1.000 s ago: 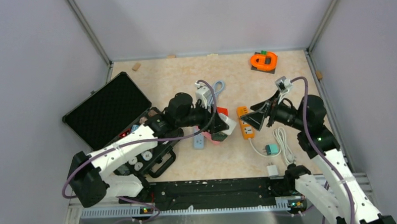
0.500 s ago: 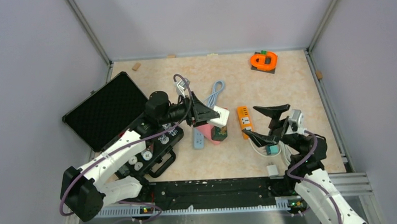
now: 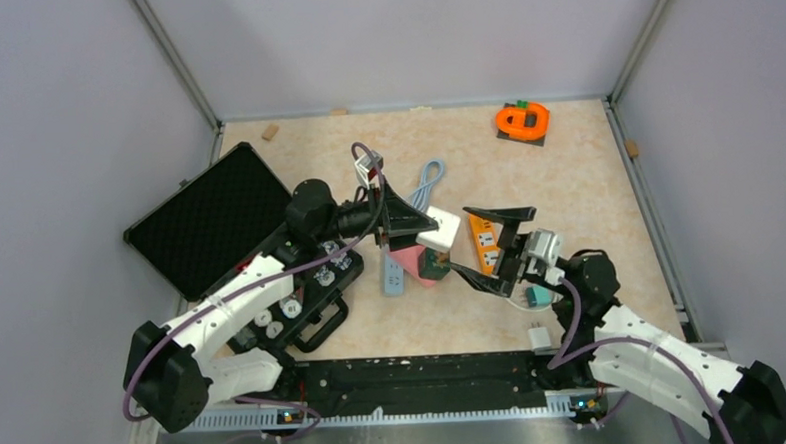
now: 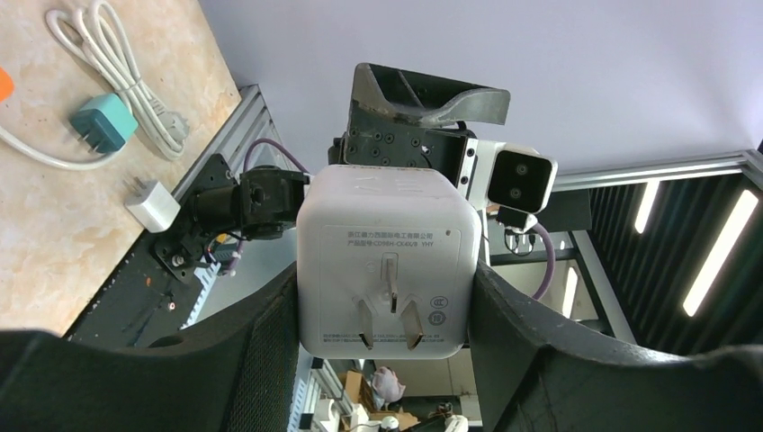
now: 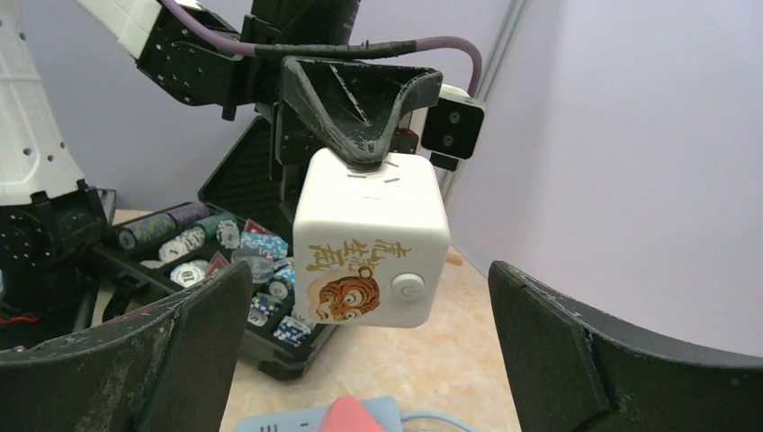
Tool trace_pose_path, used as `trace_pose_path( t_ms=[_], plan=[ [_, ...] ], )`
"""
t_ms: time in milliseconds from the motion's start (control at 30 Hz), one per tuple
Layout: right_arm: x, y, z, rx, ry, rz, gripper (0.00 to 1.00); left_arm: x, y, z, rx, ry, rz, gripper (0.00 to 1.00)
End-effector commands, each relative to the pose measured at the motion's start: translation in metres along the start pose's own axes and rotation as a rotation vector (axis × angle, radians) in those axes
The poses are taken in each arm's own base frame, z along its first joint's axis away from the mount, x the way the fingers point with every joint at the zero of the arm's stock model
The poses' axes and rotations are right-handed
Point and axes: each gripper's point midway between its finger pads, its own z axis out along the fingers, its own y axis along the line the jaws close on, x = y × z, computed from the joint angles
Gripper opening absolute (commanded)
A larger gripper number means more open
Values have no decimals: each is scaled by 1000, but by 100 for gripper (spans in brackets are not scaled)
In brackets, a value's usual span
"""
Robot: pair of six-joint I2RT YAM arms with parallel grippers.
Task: Insert the plug
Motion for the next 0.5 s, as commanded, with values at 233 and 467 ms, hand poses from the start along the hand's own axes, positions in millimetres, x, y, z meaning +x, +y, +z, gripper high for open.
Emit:
trace_pose_path(
  t_ms=[233,467],
  plan=[
    [-13,-9,43,-21,-54,-59,84,5,-17,-3,93,30,40,0],
    [-15,-3,51,-65,-42,21,0,7,-12,-2,90,34,42,0]
  ],
)
